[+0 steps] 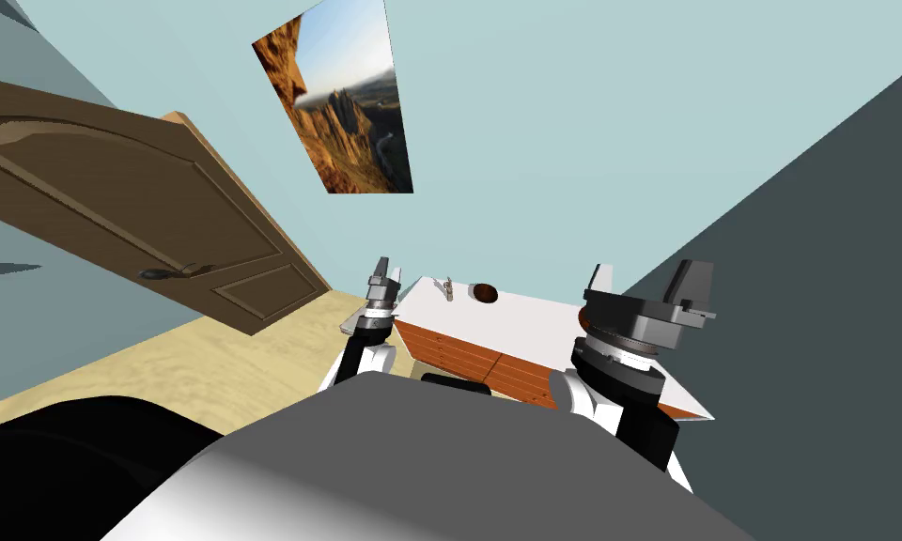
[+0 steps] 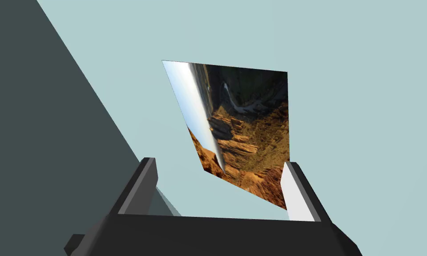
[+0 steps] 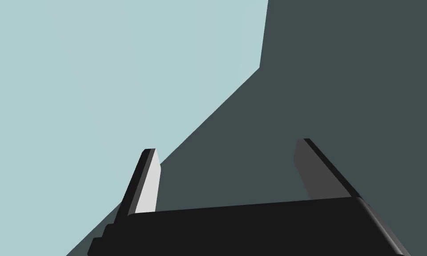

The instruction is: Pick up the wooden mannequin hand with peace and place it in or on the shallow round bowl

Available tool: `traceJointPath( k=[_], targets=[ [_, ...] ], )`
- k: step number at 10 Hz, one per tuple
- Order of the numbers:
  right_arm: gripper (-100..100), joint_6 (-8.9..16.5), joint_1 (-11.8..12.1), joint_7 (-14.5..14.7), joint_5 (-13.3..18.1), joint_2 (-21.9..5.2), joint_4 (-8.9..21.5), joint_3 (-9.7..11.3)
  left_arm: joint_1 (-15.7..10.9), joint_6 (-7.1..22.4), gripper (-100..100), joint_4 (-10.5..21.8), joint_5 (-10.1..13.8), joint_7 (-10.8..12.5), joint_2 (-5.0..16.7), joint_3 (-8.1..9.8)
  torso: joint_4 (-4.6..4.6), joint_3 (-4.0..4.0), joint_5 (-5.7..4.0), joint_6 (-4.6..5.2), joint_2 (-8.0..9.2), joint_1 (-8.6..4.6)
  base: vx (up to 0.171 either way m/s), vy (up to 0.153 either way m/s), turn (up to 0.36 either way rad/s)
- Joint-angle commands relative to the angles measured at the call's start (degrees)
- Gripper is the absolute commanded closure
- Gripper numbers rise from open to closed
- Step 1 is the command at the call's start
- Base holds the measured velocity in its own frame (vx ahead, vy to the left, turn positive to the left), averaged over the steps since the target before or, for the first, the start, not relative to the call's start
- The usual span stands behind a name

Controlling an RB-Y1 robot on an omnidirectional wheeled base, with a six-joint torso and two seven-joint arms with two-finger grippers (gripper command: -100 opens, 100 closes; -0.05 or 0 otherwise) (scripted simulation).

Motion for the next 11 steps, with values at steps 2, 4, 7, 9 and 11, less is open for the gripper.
traceJointPath(
  k=[2, 4, 7, 9, 11],
  targets=[
    [0, 0.0, 0.0, 0.0, 0.0, 0.0, 0.0, 0.0, -1.2, 1.2, -100, 2.1, -0.9, -0.2, 2.3, 1.01, 0.02, 0.05, -0.04, 0.02, 0.1, -0.2, -0.043, -0.09, -0.124],
    [0, 0.0, 0.0, 0.0, 0.0, 0.0, 0.0, 0.0, -3.3, 3.3, -100, 5.7, -2.5, -0.5, 4.7, 2.66, 0.07, 0.18, -0.13, 0.04, 0.33, -0.62, -0.12, -0.187, -0.179],
    [0, 0.0, 0.0, 0.0, 0.0, 0.0, 0.0, 0.0, -5.1, 5.0, -100, 8.9, -3.9, -0.7, 6.2, 4.04, 0.06, 0.15, -0.1, 0.02, 0.26, -0.44, -0.061, -0.125, -0.095],
    [0, 0.0, 0.0, 0.0, 0.0, 0.0, 0.0, 0.0, -6.1, 6.0, -100, 10.6, -4.7, -0.8, 7.0, 4.79, 0.06, 0.16, -0.15, 0.03, 0.29, -0.65, -0.061, -0.156, -0.126],
    [0, 0.0, 0.0, 0.0, 0.0, 0.0, 0.0, 0.0, -8.4, 8.1, -100, 14.2, -6.4, -1.1, 8.5, 6.38, 0.05, 0.12, -0.09, 0.01, 0.21, -0.38, -0.047, -0.11, -0.149]
  ],
)
